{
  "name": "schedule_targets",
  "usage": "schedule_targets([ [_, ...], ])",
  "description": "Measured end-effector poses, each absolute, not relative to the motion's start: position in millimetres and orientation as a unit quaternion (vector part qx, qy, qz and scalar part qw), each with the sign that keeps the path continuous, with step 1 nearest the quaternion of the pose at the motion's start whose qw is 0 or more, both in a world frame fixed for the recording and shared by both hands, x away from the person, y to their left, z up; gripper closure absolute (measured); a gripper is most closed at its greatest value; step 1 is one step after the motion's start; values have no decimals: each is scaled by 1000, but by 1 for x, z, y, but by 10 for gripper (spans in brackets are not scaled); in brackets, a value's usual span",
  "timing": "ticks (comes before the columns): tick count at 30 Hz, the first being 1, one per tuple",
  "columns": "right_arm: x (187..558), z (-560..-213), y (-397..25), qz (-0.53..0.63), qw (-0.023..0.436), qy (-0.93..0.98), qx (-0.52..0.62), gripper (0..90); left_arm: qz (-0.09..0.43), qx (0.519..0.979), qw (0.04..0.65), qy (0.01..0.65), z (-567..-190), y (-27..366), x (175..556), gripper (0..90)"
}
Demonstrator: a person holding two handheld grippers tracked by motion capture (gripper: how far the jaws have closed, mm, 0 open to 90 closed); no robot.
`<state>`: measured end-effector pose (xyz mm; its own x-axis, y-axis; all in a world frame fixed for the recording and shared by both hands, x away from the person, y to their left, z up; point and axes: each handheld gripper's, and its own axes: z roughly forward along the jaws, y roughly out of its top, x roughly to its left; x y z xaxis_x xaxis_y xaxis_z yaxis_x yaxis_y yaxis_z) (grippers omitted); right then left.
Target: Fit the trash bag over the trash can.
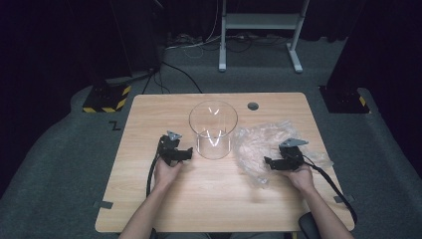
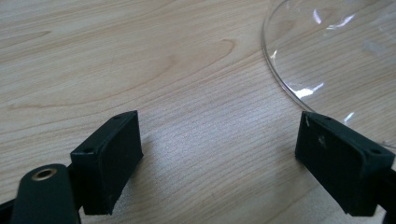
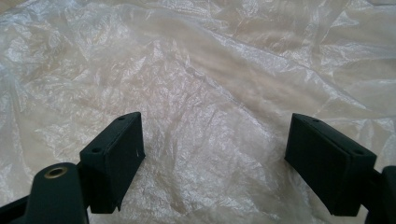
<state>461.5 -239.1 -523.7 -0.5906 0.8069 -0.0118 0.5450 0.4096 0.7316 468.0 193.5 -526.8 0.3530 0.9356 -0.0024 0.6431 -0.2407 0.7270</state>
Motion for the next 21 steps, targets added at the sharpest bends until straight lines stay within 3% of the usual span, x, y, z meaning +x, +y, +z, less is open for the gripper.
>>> schedule_targets([
  [21,451,-514,-246,366,178,811,419,208,218,762,331,512,-527,191,475,146],
])
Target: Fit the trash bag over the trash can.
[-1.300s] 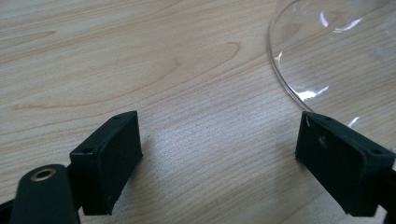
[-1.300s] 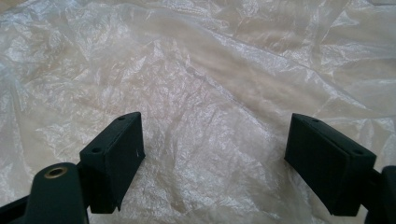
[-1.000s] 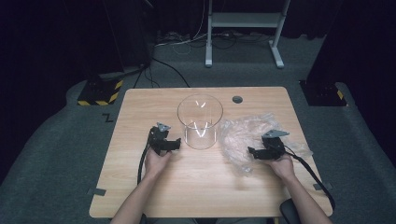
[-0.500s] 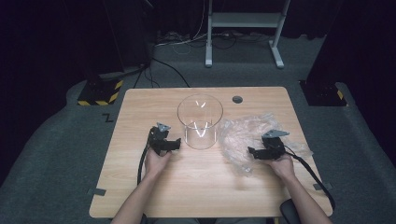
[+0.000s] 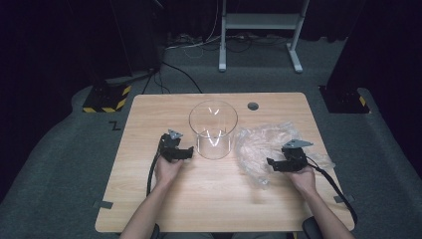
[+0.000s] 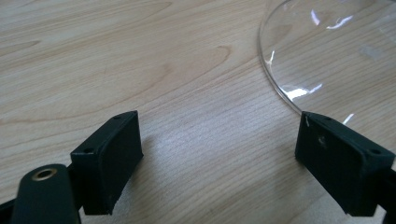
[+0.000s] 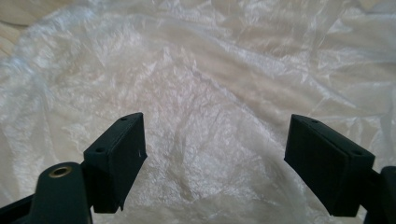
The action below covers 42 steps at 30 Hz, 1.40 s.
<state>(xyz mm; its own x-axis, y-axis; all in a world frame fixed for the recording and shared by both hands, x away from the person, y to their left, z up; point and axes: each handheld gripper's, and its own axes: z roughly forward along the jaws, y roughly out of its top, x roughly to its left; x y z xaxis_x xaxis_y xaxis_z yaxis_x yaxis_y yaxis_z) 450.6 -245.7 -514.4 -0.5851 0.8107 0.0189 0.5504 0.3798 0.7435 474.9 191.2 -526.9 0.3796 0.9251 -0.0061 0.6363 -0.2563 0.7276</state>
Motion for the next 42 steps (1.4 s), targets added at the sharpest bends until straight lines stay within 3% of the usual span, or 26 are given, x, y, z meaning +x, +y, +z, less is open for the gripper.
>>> schedule_targets([
  [10,458,-510,-242,377,194,806,414,216,215,772,333,497,-527,186,476,150],
  [32,503,-518,-202,360,182,821,405,242,211,776,335,491,-527,181,476,150],
  [39,505,-522,-198,361,179,825,395,399,212,773,337,495,-527,178,473,150],
  [42,503,-521,-195,365,178,827,388,543,212,772,336,496,-527,178,472,151],
])
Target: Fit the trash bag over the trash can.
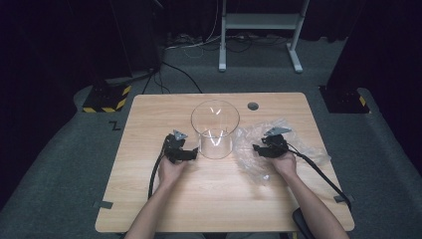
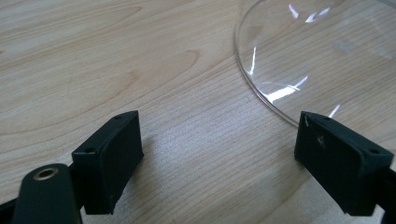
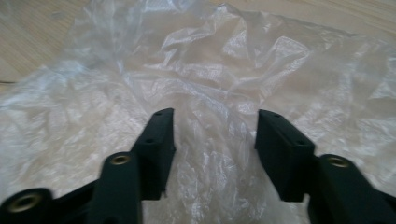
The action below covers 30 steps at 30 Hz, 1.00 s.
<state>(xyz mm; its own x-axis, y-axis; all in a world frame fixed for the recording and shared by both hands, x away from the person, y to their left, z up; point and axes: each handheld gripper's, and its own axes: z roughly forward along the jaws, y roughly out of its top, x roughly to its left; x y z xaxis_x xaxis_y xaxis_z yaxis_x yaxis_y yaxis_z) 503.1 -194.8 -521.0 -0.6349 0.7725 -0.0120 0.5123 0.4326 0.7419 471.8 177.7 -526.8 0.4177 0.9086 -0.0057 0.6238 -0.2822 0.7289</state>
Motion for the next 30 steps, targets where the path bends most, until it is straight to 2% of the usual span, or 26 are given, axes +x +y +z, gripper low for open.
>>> schedule_targets([
  [1,502,-521,-194,370,174,832,376,660,215,773,334,494,-527,178,471,150],
  [2,502,-521,-194,370,174,832,376,660,214,774,334,493,-527,178,471,150],
  [3,502,-521,-193,371,174,832,375,745,213,775,334,492,-527,177,470,151],
  [6,503,-520,-195,369,174,828,384,878,211,776,336,490,-527,177,468,150],
  [16,505,-507,-199,399,155,807,406,893,210,777,329,494,-525,178,466,155],
  [17,503,-502,-199,410,151,803,405,894,205,780,322,496,-523,180,465,184],
  [19,502,-499,-199,412,153,803,402,894,200,782,319,497,-522,181,465,189],
  [23,499,-489,-201,433,148,795,399,895,158,775,334,512,-514,187,464,214],
  [30,493,-470,-209,457,154,783,393,895,171,770,353,504,-498,193,457,237],
])
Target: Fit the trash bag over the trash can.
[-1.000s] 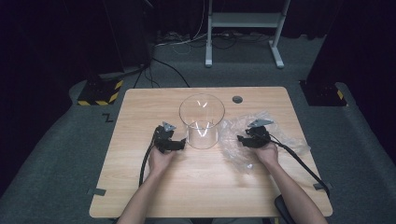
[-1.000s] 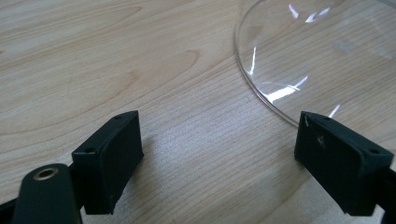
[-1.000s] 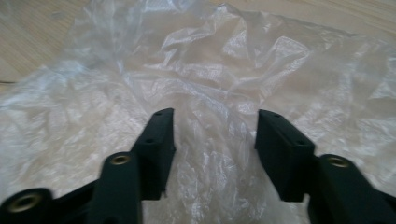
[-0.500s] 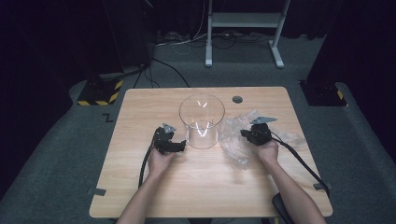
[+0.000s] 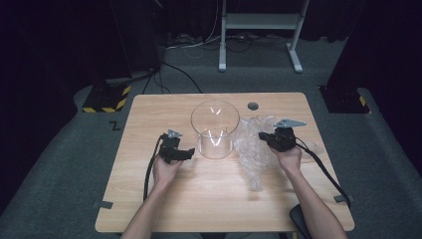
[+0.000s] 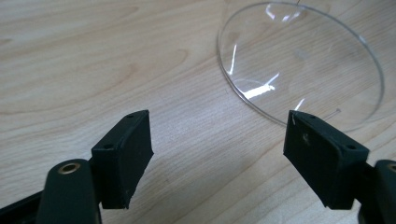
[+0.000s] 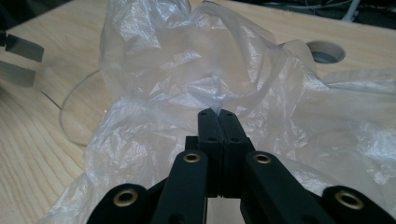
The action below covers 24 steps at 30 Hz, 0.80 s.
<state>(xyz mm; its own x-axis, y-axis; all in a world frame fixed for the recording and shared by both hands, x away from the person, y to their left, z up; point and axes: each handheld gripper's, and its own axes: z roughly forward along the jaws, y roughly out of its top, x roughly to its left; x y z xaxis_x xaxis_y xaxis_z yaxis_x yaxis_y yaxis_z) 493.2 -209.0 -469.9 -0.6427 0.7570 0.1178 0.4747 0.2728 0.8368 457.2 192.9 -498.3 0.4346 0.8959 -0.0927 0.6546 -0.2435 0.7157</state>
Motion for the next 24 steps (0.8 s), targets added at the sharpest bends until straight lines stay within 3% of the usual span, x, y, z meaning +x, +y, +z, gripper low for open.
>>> schedule_targets([
  [24,477,-426,-216,493,168,773,363,896,187,743,423,485,-459,208,450,289],
])
